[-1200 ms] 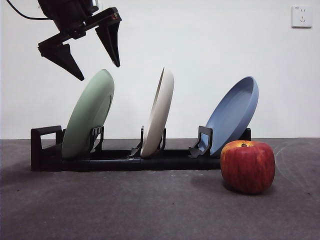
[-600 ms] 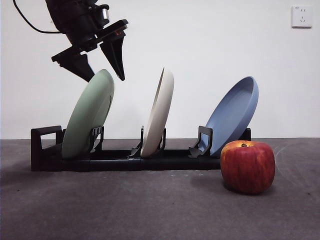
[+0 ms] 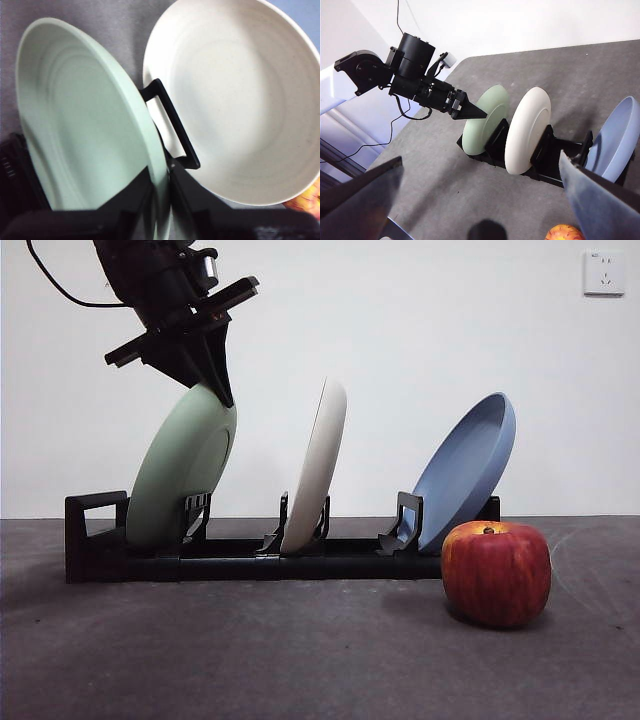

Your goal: Take the green plate from the plate rack,put the plate on the table,take the apple from the table,put the apple in the plate

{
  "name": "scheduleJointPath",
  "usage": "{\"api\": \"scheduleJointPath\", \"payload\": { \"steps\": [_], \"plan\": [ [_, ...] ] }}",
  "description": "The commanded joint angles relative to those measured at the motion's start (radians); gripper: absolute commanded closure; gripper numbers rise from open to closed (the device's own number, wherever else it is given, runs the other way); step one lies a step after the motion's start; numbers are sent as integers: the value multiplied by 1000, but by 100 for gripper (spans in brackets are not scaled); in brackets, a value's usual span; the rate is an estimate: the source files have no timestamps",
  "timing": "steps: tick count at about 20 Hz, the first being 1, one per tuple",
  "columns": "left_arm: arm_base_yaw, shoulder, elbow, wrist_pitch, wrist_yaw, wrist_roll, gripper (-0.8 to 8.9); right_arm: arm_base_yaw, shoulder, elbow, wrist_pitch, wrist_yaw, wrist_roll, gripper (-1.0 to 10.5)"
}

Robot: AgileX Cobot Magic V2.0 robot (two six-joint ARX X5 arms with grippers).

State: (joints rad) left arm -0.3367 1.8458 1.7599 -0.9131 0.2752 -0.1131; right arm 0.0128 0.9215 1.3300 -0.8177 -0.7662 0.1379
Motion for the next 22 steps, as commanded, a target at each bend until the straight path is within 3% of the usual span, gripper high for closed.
{"api": "scheduleJointPath", "payload": {
  "steps": [1,16,22],
  "plan": [
    [-5,-8,-2,6,80,35,826,2,0,3,3,0,-8,353],
    [-23,-387,-2,42,64,38,826,2,-1,3,0,0,0,353],
    [-87,-615,-2,-92,48,156,826,2,-1,3,-5,-1,0,353]
  ]
}}
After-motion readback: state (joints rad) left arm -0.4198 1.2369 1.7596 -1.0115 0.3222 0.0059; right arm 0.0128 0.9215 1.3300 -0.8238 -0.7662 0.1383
